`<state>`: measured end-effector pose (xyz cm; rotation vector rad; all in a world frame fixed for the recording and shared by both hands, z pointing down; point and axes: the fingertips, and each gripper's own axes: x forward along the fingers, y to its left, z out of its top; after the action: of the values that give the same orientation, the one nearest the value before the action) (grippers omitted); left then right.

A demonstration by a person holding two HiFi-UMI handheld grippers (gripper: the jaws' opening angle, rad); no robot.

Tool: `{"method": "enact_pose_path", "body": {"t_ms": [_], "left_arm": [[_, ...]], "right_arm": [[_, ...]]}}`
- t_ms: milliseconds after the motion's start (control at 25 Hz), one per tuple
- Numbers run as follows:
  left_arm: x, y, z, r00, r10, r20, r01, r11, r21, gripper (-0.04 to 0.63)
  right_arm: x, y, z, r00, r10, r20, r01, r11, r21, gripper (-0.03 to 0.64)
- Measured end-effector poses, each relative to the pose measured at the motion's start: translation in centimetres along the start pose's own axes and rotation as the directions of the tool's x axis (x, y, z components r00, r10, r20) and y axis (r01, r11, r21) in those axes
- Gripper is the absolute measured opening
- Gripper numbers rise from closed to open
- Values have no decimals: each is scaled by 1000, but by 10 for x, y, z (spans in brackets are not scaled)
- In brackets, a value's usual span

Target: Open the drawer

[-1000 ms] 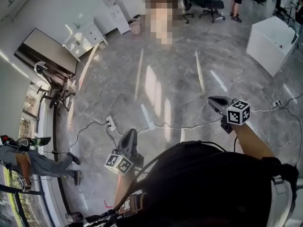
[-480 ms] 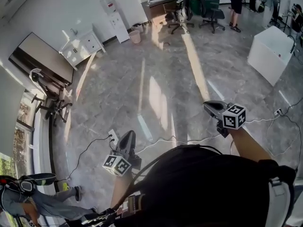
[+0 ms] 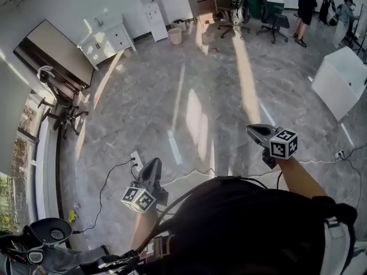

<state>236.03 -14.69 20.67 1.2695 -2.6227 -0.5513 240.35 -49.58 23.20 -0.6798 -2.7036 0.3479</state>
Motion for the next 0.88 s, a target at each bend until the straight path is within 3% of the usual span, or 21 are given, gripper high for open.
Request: {"method": "enact_pose_path", "body": {"t_ms": [440,680,880], "left_arm": [[132,-6,28,984,145,101,-149,988,30,-9],[210,-30,13,986,148,72,-151,988,42,-9],[241,-9,17,988,146,52,-148,989,25,-9]], "right_arm": [[58,-136,80,984,172,-33,-174,983,-52,2],[55,-216,100,985,172,-26,-173,984,-39,2],[68,-247,101,990,141,-22,-141,990,-9,2]]}}
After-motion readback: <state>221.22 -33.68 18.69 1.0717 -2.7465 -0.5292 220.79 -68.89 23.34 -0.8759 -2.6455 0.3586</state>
